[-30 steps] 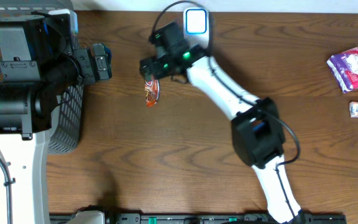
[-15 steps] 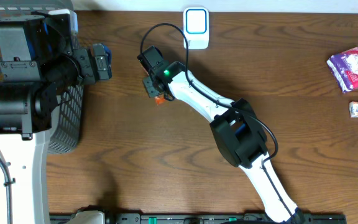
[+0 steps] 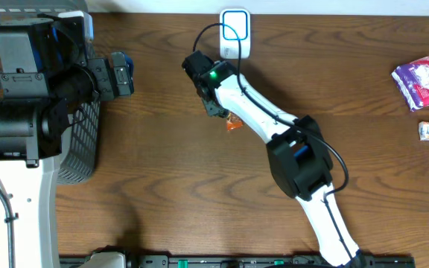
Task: Scan the item barcode
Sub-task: 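Hold the candy bar up in front of the scanner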
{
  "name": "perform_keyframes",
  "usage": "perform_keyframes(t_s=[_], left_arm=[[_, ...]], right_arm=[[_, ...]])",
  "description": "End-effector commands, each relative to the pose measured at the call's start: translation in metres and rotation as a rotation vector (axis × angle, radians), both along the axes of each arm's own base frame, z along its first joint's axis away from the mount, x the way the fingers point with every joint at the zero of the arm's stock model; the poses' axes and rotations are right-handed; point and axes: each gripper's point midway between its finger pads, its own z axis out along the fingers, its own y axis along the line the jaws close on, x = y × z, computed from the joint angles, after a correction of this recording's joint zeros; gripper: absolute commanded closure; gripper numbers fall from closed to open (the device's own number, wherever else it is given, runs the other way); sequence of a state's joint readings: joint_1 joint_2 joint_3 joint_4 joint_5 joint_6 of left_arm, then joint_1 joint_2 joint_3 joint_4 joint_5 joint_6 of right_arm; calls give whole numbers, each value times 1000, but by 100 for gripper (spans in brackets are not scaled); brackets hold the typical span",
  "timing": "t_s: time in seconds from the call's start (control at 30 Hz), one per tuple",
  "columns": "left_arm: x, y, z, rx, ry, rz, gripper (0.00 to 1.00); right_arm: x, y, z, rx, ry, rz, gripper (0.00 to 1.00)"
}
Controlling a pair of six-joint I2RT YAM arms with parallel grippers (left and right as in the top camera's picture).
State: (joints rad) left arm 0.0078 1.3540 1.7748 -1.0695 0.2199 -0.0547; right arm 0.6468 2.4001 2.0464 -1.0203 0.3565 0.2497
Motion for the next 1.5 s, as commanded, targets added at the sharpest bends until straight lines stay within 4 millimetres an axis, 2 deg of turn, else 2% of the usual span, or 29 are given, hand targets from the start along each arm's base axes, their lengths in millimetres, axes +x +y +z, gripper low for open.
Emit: perform_keyframes(t_s=[0.0,0.17,0.3,0.47,0.5,0.53,0.6,0.63,0.77,0.9,1.03,1.13,1.2,1.27,1.4,1.47], left_arm=[[0,1,2,-1,-5,0,2],[0,1,2,-1,-5,0,2],[0,1,2,-1,-5,0,2],[0,1,2,-1,-5,0,2],[0,1,2,-1,-5,0,2],[0,1,2,-1,-5,0,2],[0,1,2,-1,-5,0,2],[0,1,2,-1,-5,0,2],[0,1,2,-1,-5,0,2],[0,1,2,-1,-5,0,2],[0,1,2,-1,-5,0,2],[0,1,2,-1,-5,0,2],[0,1,2,-1,-5,0,2],[0,1,2,-1,-5,0,2],[0,1,2,-1,-5,0,2],[0,1,2,-1,-5,0,2]], right_arm=[[4,-1,21,-14,-36,47,48],[8,3,14,6,-56,49,43],[4,9,-4,71,-9,73,44],[3,-12,-30,57,13,39,46],[2,-16,-34,54,19,31,53],[1,-20,-37,50,29,24,65],[0,-24,-39,54,40,11,97],[2,-26,-37,59,36,0,99],[15,-21,-7,129,-13,-33,99],[44,-10,53,261,-127,-36,99],[79,-16,124,359,-300,-60,99],[104,-26,154,443,-410,-111,99],[117,-32,161,472,-459,-134,99],[127,-35,161,493,-488,-154,99],[140,-28,145,537,-492,-161,99],[144,-23,130,545,-481,-153,99]])
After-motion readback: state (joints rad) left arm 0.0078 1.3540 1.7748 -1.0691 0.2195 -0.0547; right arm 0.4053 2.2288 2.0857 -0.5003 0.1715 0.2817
